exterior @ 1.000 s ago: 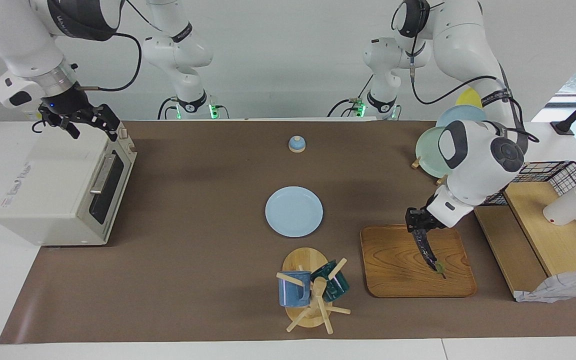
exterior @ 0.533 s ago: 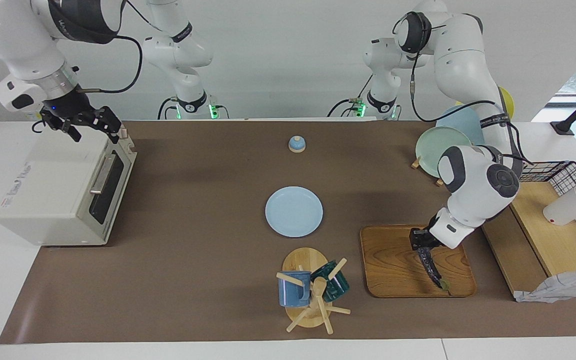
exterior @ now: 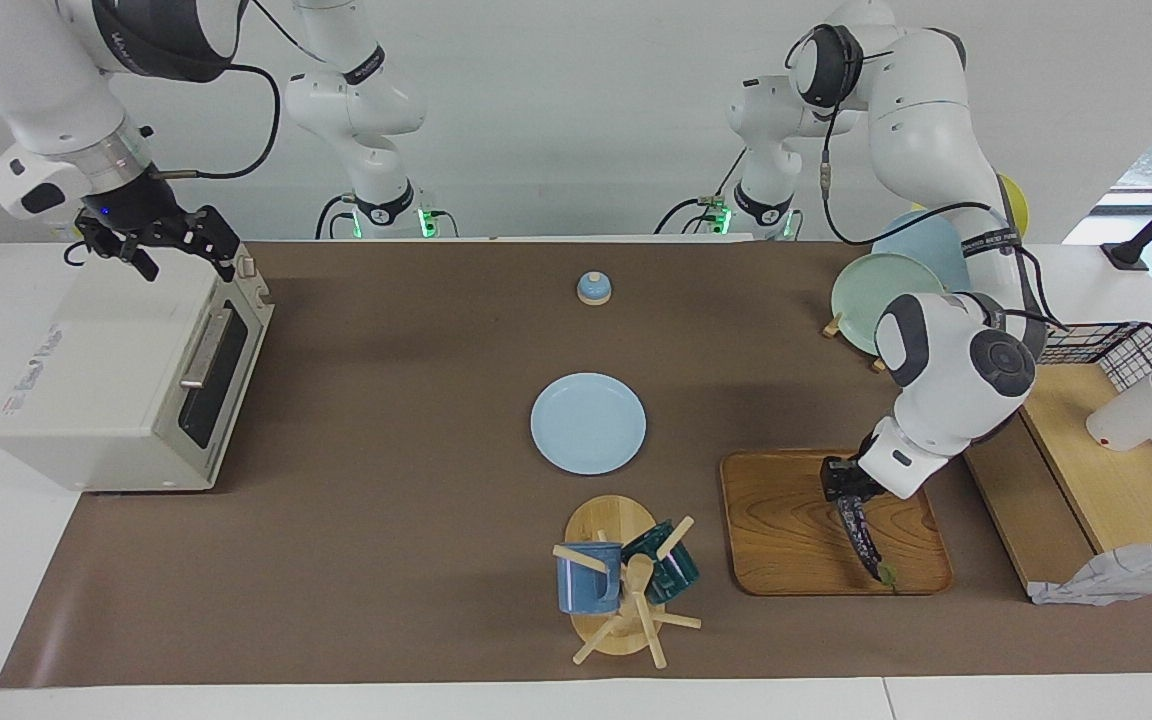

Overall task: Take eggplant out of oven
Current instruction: 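Lower the eggplant onto the wooden tray, open and withdraw the left gripper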

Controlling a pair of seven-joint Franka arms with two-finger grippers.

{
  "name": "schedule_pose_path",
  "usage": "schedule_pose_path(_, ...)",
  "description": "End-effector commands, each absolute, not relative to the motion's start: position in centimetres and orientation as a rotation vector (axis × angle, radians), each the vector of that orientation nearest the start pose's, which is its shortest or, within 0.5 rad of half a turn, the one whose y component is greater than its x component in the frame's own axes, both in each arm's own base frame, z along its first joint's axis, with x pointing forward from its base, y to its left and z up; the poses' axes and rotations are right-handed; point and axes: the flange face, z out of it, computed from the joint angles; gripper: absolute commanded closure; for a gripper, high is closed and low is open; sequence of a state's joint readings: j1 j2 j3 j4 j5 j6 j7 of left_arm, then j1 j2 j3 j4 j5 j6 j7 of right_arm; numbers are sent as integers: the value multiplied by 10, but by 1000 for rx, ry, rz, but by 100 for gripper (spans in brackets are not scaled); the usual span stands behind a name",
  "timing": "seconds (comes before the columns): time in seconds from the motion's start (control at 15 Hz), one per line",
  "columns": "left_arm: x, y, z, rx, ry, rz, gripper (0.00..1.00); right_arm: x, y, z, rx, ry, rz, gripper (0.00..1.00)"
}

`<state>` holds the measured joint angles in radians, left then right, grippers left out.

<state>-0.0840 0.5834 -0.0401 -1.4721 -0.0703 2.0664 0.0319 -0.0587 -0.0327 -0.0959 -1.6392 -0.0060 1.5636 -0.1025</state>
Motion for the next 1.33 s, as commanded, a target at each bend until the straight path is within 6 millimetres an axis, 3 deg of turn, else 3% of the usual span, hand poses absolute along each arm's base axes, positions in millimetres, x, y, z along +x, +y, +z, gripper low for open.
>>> schedule_pose_path(0.0,705,-82,346,-3204,208,-14,0,529,-90,615,-3104,73,64,0)
schedule_pose_path(0.2,707,-80,367,-3213,194,-82,0,529,-87,613,-3106,93,65,0)
schedule_pose_path(0.53,686,-53,455,-3210,139,-124,0,532,-77,613,-3112,53,55,0)
schedule_pose_path(0.87,648,-47,539,-3198,145,-36,0,532,-78,614,-3116,2,50,0)
schedule_pose_path(1.13,601,-35,597,-3191,131,81,0,532,-78,613,-3116,2,55,0)
schedule_pose_path(1.27,584,-35,615,-3182,136,106,0,532,-76,613,-3116,-2,57,0)
